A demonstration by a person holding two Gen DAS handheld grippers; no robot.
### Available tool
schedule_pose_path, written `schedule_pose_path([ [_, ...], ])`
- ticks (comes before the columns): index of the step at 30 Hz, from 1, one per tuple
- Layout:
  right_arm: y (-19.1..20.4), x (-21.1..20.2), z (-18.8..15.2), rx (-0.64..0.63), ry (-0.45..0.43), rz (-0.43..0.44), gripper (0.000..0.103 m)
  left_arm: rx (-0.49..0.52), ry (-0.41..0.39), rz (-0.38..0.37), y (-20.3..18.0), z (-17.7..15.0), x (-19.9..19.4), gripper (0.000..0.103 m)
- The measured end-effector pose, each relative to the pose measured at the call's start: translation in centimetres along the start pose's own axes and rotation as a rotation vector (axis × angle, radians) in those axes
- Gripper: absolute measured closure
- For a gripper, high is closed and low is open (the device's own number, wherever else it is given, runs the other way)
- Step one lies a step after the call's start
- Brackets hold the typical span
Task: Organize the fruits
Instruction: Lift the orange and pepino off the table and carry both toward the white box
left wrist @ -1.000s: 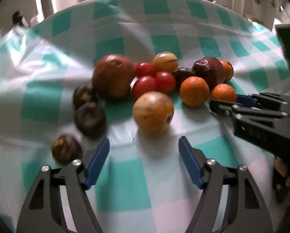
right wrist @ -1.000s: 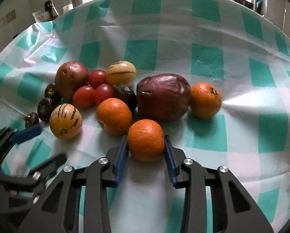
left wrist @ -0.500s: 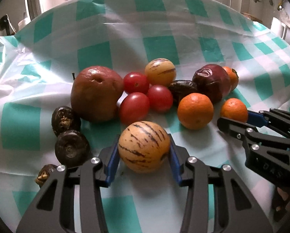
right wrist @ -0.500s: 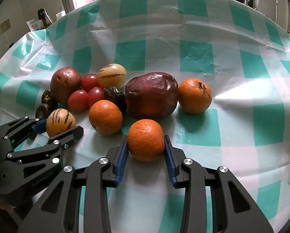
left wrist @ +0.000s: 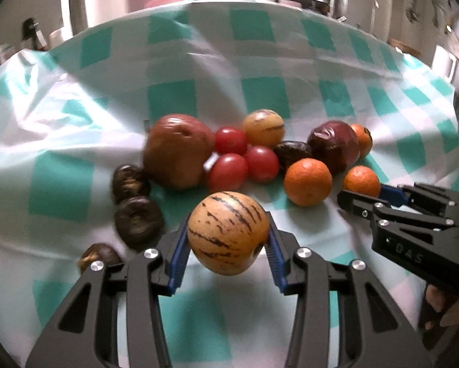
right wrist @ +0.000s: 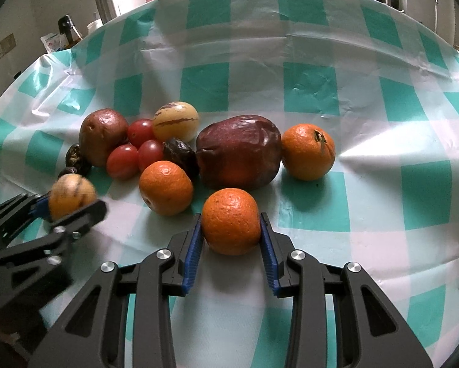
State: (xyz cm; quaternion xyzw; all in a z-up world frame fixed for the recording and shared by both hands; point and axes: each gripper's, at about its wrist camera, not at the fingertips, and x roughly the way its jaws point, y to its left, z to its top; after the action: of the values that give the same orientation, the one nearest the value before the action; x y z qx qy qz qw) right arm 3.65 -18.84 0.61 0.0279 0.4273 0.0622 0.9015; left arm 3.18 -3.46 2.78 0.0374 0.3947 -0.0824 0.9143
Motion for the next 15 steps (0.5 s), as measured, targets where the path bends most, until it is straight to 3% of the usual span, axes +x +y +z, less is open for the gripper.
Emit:
schedule_pose_path([
  [6, 0.7, -5.1, -3.8, 0.010, -0.038, 0.013, 0.067, -0.057, -0.055, 0.040, 1.0, -2.4, -4.7, 0.058],
  [10, 0.8, -8.7, -7.2, 0.022, -0.055, 0.032, 0.067, -0.094, -0.029, -0.002, 0.8, -5.6, -6.8, 0.058],
  [15, 0.8, -13.1, -11.4, 0.017, -0.084, 0.060, 0.067, -0.064, -0.014, -0.028, -1.1, -8.7, -9.3, 0.058],
])
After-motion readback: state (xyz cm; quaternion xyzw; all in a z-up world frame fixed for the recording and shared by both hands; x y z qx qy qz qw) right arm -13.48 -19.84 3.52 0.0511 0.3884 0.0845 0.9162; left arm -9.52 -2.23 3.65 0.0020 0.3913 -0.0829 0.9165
